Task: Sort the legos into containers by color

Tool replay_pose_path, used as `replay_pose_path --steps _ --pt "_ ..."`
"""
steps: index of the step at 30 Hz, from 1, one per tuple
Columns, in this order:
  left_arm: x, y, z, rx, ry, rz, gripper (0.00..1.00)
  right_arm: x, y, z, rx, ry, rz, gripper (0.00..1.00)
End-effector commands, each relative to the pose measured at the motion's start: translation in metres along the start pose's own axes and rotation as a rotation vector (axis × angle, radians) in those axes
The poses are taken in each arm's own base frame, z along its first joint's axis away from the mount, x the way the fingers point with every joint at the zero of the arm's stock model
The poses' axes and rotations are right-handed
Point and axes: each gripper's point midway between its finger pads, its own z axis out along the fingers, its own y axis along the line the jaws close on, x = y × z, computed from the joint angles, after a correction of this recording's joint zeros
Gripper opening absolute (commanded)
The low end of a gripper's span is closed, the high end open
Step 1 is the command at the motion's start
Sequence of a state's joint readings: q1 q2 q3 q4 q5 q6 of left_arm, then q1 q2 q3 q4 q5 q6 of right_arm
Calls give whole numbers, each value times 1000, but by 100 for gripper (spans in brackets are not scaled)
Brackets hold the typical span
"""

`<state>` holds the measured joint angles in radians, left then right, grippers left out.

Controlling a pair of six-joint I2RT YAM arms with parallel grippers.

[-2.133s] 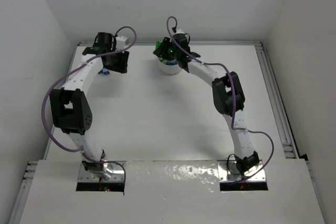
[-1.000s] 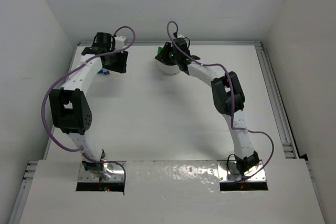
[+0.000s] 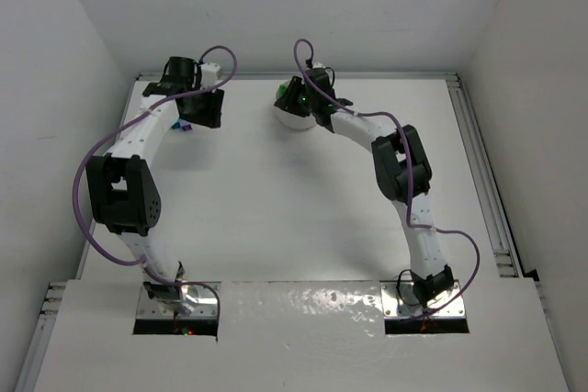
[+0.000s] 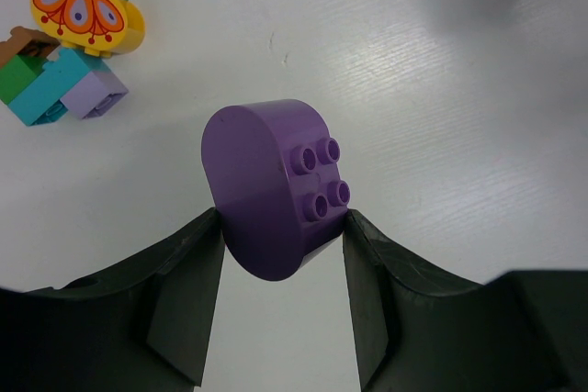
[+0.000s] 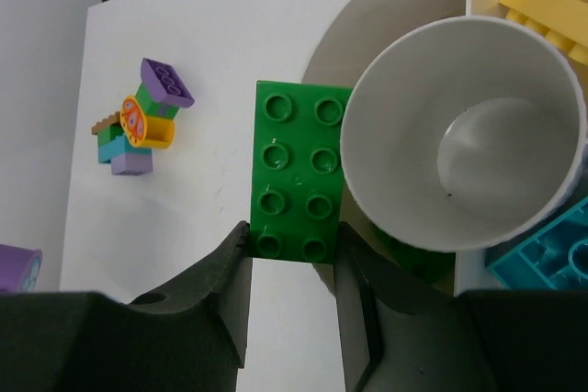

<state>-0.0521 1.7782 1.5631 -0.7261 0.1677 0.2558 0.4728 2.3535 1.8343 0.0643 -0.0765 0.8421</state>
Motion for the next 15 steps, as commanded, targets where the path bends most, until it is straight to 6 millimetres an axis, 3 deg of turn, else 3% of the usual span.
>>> replay_pose_path --steps 1,11,15 --pt "-24 4 -21 -15 -93 4 0 -40 36 -30 -60 -84 -79 33" --pt "-21 5 -18 -14 -88 2 0 -47 31 -62 4 -22 -365 28" --pt "-21 3 -16 -6 -89 -1 0 -48 10 -65 69 -11 -538 25"
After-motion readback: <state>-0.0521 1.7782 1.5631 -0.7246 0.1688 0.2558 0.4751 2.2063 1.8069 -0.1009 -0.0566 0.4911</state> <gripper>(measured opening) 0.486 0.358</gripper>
